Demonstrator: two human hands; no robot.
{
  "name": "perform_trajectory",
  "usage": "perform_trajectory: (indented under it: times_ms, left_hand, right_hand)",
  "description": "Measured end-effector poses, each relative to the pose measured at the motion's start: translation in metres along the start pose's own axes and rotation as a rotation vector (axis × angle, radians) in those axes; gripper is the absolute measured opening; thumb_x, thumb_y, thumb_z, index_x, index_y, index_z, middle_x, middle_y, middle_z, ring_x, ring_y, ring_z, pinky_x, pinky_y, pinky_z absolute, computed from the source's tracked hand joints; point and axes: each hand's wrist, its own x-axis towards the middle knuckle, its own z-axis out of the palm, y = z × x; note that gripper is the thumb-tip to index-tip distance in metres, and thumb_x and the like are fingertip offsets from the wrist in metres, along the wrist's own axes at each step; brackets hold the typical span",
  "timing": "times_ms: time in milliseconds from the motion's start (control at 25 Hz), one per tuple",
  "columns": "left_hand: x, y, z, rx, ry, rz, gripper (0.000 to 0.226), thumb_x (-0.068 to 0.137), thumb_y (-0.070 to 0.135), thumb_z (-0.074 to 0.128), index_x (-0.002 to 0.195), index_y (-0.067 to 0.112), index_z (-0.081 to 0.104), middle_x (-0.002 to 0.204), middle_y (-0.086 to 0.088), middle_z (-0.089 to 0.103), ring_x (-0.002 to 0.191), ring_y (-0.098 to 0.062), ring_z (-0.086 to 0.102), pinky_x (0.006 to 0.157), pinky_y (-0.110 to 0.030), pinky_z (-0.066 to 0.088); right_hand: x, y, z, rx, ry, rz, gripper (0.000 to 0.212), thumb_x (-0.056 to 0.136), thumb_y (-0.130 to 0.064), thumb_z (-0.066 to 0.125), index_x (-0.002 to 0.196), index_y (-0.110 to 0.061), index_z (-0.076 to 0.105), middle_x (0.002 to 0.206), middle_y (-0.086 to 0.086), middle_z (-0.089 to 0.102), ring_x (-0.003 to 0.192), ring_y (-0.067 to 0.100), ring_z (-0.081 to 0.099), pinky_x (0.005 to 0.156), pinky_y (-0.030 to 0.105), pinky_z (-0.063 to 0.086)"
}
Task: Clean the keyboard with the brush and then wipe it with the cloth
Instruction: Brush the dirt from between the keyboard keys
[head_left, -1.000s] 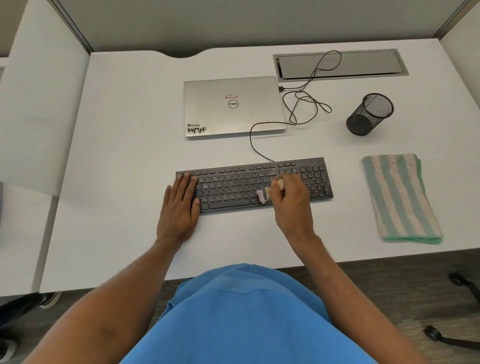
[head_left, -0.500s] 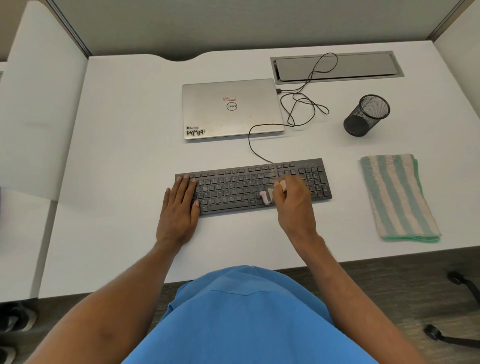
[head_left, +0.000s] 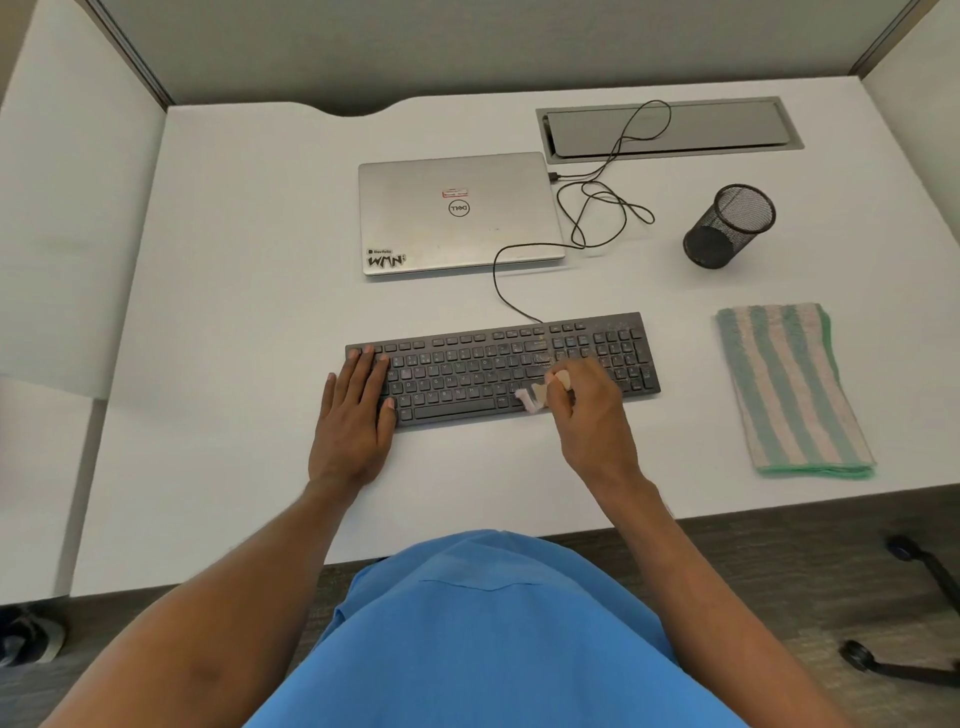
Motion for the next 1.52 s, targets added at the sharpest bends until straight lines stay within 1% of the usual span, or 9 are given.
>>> perform_trajectory:
  times_ms: [240,480,680,880,1040,1160,1320,1440,1520]
  left_hand:
    - [0.0,0.0,0.0,-0.003,-0.005,0.0,0.062,0.109,0.034,0.031,0.169,0.022,0.022,0.177,0.004,0.014,0.164,-0.011,0.002,0.133,-0.048,0.009]
    - [0.0,0.0,-0.001,0.0,-0.004,-0.003,0.062,0.109,0.034,0.031,0.169,0.022,0.022,0.177,0.003,0.014,0.164,-0.012,0.002,0.133,-0.047,0.009]
    - [0.0,0.0,0.0,0.008,-0.003,-0.003,0.062,0.109,0.033,0.032,0.169,0.022,0.022,0.177,0.003,0.014,0.164,-0.012,0.002,0.133,-0.048,0.009]
    - [0.0,0.001,-0.001,0.006,0.0,-0.002,0.061,0.109,0.034,0.031,0.169,0.022,0.023,0.177,0.003,0.015,0.164,-0.012,0.003,0.133,-0.048,0.009]
    - [0.0,0.001,0.0,0.0,0.003,0.003,0.062,0.109,0.034,0.032,0.168,0.021,0.023,0.177,0.003,0.016,0.164,-0.012,0.004,0.133,-0.049,0.011]
    - [0.0,0.0,-0.001,0.0,0.006,0.0,0.062,0.108,0.034,0.031,0.168,0.021,0.024,0.177,0.003,0.016,0.164,-0.012,0.003,0.133,-0.049,0.01]
    - [0.001,0.0,0.0,0.0,0.004,0.002,0.062,0.108,0.035,0.03,0.168,0.022,0.024,0.177,0.003,0.015,0.164,-0.012,0.003,0.133,-0.047,0.009]
    - [0.001,0.0,0.0,0.005,0.004,0.0,0.062,0.108,0.035,0.03,0.168,0.021,0.024,0.177,0.003,0.015,0.164,-0.012,0.003,0.133,-0.048,0.009]
    - [0.001,0.0,0.0,0.001,0.003,0.003,0.062,0.108,0.035,0.03,0.168,0.021,0.024,0.177,0.003,0.016,0.164,-0.012,0.003,0.133,-0.048,0.009]
  right_hand:
    - [0.004,0.006,-0.01,-0.154,-0.04,0.043,0.019,0.105,-0.022,0.044,0.101,-0.012,0.06,0.102,0.003,0.057,0.086,0.02,0.056,0.072,0.04,0.051]
    - [0.042,-0.006,-0.027,-0.076,-0.055,0.012,0.015,0.099,-0.005,0.054,0.1,-0.01,0.068,0.103,0.005,0.061,0.088,0.013,0.054,0.074,0.017,0.034]
    - [0.055,-0.029,-0.011,-0.08,-0.272,-0.023,0.014,0.098,-0.007,0.059,0.1,-0.011,0.072,0.105,0.006,0.065,0.096,0.019,0.059,0.083,0.033,0.047]
    - [0.068,-0.023,-0.018,-0.144,-0.369,0.092,0.021,0.099,0.002,0.049,0.109,-0.003,0.067,0.111,0.011,0.06,0.084,0.005,0.064,0.063,0.016,0.047]
    - [0.07,-0.024,-0.012,-0.158,-0.315,0.06,0.018,0.099,-0.007,0.046,0.11,-0.007,0.06,0.118,0.015,0.055,0.099,0.033,0.063,0.08,0.046,0.059]
    - [0.069,-0.033,0.001,-0.166,-0.372,0.0,0.02,0.1,-0.007,0.049,0.112,-0.006,0.064,0.115,0.011,0.056,0.091,0.025,0.062,0.076,0.031,0.058]
    - [0.066,-0.026,0.005,-0.129,-0.379,0.043,0.028,0.103,-0.006,0.044,0.125,0.0,0.06,0.123,0.016,0.059,0.067,-0.007,0.056,0.053,0.006,0.046]
    - [0.067,-0.02,-0.007,-0.184,-0.35,0.061,0.028,0.104,-0.004,0.043,0.125,0.003,0.059,0.119,0.02,0.058,0.062,-0.012,0.055,0.049,0.004,0.04]
    - [0.067,-0.016,-0.012,-0.229,-0.313,0.11,0.025,0.101,-0.007,0.046,0.12,-0.005,0.062,0.12,0.017,0.058,0.081,0.007,0.061,0.06,0.018,0.05]
